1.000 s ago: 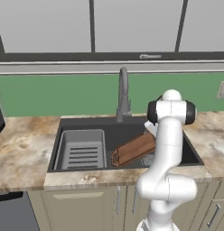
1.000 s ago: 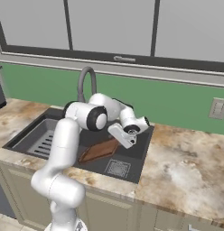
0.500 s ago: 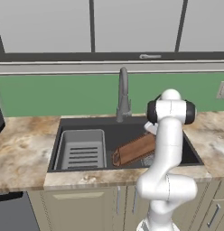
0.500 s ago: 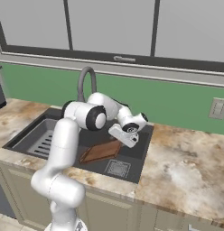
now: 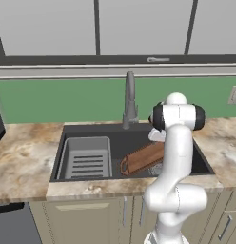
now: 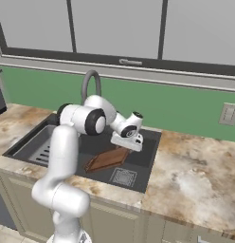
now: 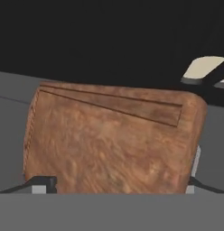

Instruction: Move the cutting board and knife to the sink. Then move spray from the cabinet to the counter.

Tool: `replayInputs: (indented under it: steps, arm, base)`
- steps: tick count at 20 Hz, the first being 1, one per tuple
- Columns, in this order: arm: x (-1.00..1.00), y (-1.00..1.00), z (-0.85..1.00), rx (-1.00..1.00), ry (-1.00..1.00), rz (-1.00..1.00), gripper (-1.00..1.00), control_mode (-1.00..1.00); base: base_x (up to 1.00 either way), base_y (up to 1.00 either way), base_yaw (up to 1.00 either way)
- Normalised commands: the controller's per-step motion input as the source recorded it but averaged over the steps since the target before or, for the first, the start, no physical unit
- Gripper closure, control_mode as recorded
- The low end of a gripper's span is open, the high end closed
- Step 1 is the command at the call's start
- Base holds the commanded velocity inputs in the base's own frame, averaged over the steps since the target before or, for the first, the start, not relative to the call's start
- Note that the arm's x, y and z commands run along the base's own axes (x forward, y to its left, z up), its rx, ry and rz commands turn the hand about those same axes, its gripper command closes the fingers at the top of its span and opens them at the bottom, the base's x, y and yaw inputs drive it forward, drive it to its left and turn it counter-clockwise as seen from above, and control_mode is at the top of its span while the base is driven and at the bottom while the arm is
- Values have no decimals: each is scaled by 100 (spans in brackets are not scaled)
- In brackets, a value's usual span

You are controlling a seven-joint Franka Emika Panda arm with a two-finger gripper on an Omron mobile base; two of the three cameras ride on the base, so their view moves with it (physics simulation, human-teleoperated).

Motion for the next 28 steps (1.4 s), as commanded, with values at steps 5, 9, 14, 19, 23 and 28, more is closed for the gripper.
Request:
replayInputs:
  steps: [5,9,14,19,23,28]
  arm:
    - [-13,-1,-1,-12,0,-2,-100,-100]
    - [-14,-20,-9,-12,-1,-3,-100,-100]
    - [-11,-19,-6,-7,-5,-5,-100,-100]
    - [-1,-8,2,-1,-3,-6,-100,-100]
    - [0,0,0,0,0,-6,-100,-100]
    - [0,0,0,-1,0,-1,-100,-100]
  base:
    - [0,0,0]
    - [0,0,0]
    - [0,0,0]
    - [0,0,0]
    - [0,0,0]
    - [0,0,0]
